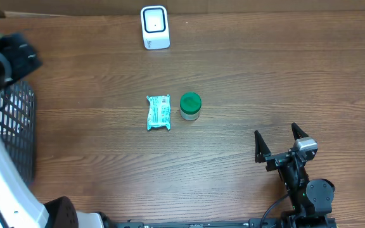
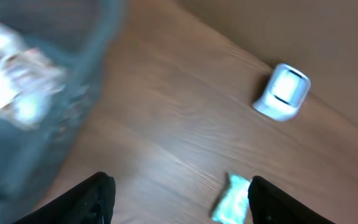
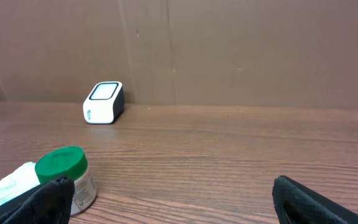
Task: Scan the item barcode
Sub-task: 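Return the left gripper into the basket and grasp the brown pouch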
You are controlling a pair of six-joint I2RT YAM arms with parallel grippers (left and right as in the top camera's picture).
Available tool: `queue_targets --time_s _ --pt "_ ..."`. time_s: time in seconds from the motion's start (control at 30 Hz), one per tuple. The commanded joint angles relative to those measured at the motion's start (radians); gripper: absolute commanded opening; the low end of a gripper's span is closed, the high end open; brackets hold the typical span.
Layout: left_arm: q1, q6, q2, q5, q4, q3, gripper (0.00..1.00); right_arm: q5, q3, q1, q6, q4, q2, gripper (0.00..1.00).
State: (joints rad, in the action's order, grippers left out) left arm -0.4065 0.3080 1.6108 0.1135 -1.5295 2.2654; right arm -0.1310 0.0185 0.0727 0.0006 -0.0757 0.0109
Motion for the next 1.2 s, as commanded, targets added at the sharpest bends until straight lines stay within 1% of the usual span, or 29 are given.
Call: queue_targets --time_s 0.0,0.27,0.47,0.53,0.63,0.77,0.8,0.83,1.0,1.1,1.17 --pt "-0.091 0.051 0.003 -0.013 -0.012 -0.001 0.73 -0.004 -0.011 0.006 0.005 0.003 -0.008 1.0" --pt "-0.288 0.131 0.026 -0.043 -0.002 -0.068 0.73 -0.003 -0.011 0.006 0.005 0.003 -0.008 1.0" --pt "-0.406 0.185 0.026 -0.043 0.084 -0.211 0.75 -0.003 -0.011 0.006 0.005 0.003 -0.008 1.0" --pt "-0.441 0.213 0.026 -0.043 0.132 -0.281 0.77 -0.003 -0.011 0.006 0.006 0.003 -0.008 1.0" --pt "-0.477 0.216 0.026 -0.036 0.211 -0.396 0.8 -0.003 -0.011 0.006 0.005 0.003 -0.008 1.0" --pt "-0.503 0.216 0.037 -0.027 0.312 -0.548 0.92 -0.004 -0.011 0.006 0.005 0.003 -0.008 1.0" --pt "-0.505 0.215 0.04 -0.025 0.351 -0.592 0.98 -0.004 -0.011 0.006 0.005 0.003 -0.008 1.0" --pt "-0.505 0.21 0.043 -0.021 0.388 -0.628 1.0 -0.004 -0.011 0.006 0.006 0.003 -0.008 1.0" --pt "-0.503 0.204 0.08 0.05 0.596 -0.778 1.0 -0.003 -0.011 0.006 0.005 0.003 -0.008 1.0" --pt "-0.503 0.205 0.122 0.071 0.677 -0.825 0.99 -0.004 -0.011 0.006 0.005 0.003 -0.008 1.0" --pt "-0.503 0.204 0.163 0.07 0.705 -0.838 1.0 -0.003 -0.011 0.006 0.005 0.003 -0.008 1.0"
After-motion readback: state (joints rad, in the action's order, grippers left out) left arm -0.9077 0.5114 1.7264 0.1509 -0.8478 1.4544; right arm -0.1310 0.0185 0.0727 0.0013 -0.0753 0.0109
